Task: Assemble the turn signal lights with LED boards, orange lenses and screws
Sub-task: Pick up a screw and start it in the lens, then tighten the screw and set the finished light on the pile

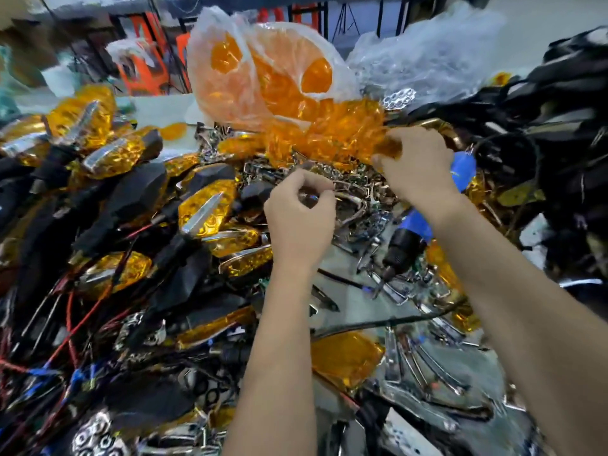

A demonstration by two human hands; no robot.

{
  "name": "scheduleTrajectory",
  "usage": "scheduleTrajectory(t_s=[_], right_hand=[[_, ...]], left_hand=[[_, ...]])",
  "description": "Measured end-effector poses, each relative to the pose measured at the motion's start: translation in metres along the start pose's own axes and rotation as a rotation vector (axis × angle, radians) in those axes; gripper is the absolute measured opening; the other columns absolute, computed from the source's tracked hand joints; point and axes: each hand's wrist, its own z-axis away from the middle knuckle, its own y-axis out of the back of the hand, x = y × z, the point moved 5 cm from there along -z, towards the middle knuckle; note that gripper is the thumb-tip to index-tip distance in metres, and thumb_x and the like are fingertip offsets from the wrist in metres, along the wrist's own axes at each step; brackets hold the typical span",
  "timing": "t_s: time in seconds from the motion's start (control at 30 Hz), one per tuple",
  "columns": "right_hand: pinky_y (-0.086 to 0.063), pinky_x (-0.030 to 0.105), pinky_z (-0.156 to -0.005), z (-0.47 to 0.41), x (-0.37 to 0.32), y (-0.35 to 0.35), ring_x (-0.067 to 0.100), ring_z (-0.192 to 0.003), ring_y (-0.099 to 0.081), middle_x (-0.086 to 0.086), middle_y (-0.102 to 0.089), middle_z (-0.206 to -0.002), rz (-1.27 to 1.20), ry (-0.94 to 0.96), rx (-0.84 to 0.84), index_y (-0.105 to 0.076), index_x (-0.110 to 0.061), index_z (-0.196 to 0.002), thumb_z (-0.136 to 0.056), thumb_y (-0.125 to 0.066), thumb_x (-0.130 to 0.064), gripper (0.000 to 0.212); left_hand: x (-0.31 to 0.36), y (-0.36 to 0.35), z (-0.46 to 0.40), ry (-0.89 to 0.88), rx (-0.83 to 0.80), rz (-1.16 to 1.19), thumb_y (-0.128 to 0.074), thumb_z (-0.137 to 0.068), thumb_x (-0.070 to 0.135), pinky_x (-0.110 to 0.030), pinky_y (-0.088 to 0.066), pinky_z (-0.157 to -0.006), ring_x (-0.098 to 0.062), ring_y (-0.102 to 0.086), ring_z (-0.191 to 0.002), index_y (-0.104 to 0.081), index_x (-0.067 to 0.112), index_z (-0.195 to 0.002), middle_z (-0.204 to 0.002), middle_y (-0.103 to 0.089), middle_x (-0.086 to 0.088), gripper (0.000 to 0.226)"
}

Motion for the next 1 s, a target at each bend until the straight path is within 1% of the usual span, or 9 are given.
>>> scheduleTrajectory(t_s=[0.1,0.2,0.3,0.43,0.53,0.6,0.73,0.9,1.0], right_hand=[[-0.045,0.037,-0.075,0.025,-0.017,0.023,0.023,-0.084,-0.060,0.001,-0.069,-0.088,-0.227,0.196,-0.034,-0.073,-0.020,-0.094,-0.094,-0.073,-0.035,0.015],[-0.033,0.034,-0.061,0.055,-0.045,0.035,0.013,-0.062,-0.044,-0.008,-0.053,-0.065,-0.209,0.383,-0.178,-0.048,-0.034,-0.066,-0.088,-0.070,-0.016,0.036],[-0.040,0.034,-0.067,0.068,-0.050,0.038,0.021,-0.070,-0.054,-0.002,-0.060,-0.070,-0.171,0.433,-0.278,-0.055,-0.024,-0.071,-0.083,-0.068,-0.006,0.025],[-0.054,0.021,-0.076,0.069,-0.028,0.046,0.011,-0.081,-0.067,-0.006,-0.072,-0.084,-0.286,0.341,-0.325,-0.075,-0.020,-0.093,-0.089,-0.079,-0.022,0.005],[-0.058,0.030,-0.086,0.068,-0.014,0.037,0.014,-0.090,-0.069,-0.004,-0.074,-0.095,-0.080,0.327,-0.372,-0.077,-0.019,-0.105,-0.093,-0.076,-0.021,0.011],[-0.055,0.040,-0.095,0.071,-0.017,0.022,0.019,-0.104,-0.065,-0.004,-0.073,-0.109,0.151,0.372,-0.459,-0.074,-0.023,-0.118,-0.096,-0.073,-0.022,0.022],[-0.046,0.047,-0.096,0.076,-0.028,0.001,0.025,-0.115,-0.060,-0.003,-0.068,-0.118,0.332,0.394,-0.518,-0.060,-0.034,-0.137,-0.095,-0.072,-0.027,0.044],[-0.054,0.043,-0.092,0.080,-0.028,-0.003,0.023,-0.101,-0.060,0.000,-0.067,-0.107,0.218,0.368,-0.456,-0.065,-0.026,-0.130,-0.091,-0.075,-0.020,0.041],[-0.054,0.038,-0.082,0.083,-0.017,0.010,0.023,-0.088,-0.061,0.002,-0.066,-0.093,0.020,0.327,-0.360,-0.068,-0.019,-0.096,-0.085,-0.073,-0.008,0.016]], left_hand=[[0.001,-0.010,0.003,0.109,-0.118,0.245,-0.067,-0.100,0.024,-0.042,-0.064,-0.064,-0.016,-0.073,-0.070,-0.071,0.017,-0.104,-0.094,-0.070,-0.006,0.009],[0.006,-0.026,0.008,0.148,-0.268,0.370,-0.064,-0.100,0.042,-0.036,-0.064,-0.069,-0.018,-0.074,-0.082,-0.064,0.010,-0.125,-0.104,-0.072,-0.008,0.041],[0.009,-0.030,0.012,0.097,-0.246,0.311,-0.062,-0.100,0.043,-0.030,-0.062,-0.065,-0.019,-0.076,-0.083,-0.068,0.007,-0.108,-0.097,-0.076,-0.009,0.037],[0.004,-0.026,0.010,0.105,-0.183,0.285,-0.072,-0.093,0.048,-0.054,-0.064,-0.074,-0.036,-0.076,-0.086,-0.070,0.006,-0.099,-0.092,-0.076,-0.014,0.041],[-0.002,-0.014,0.009,0.175,-0.053,0.317,-0.072,-0.095,0.046,-0.037,-0.062,-0.058,-0.024,-0.075,-0.065,-0.068,0.009,-0.093,-0.074,-0.074,-0.004,0.037],[-0.003,-0.007,0.006,0.190,0.002,0.321,-0.066,-0.099,0.046,-0.025,-0.052,-0.047,-0.016,-0.066,-0.051,-0.064,0.011,-0.090,-0.067,-0.070,-0.003,0.036],[-0.008,-0.001,0.004,0.271,0.084,0.336,-0.051,-0.107,0.047,-0.020,-0.038,-0.040,-0.010,-0.050,-0.042,-0.060,0.015,-0.088,-0.056,-0.061,0.002,0.038],[-0.010,-0.012,0.007,0.347,-0.007,0.373,-0.047,-0.110,0.040,-0.024,-0.045,-0.044,-0.016,-0.062,-0.051,-0.064,0.012,-0.097,-0.064,-0.071,-0.002,0.035],[-0.002,-0.036,0.017,0.382,-0.122,0.394,-0.061,-0.104,0.038,-0.031,-0.054,-0.055,-0.021,-0.069,-0.070,-0.069,0.013,-0.093,-0.085,-0.075,-0.010,0.029]])
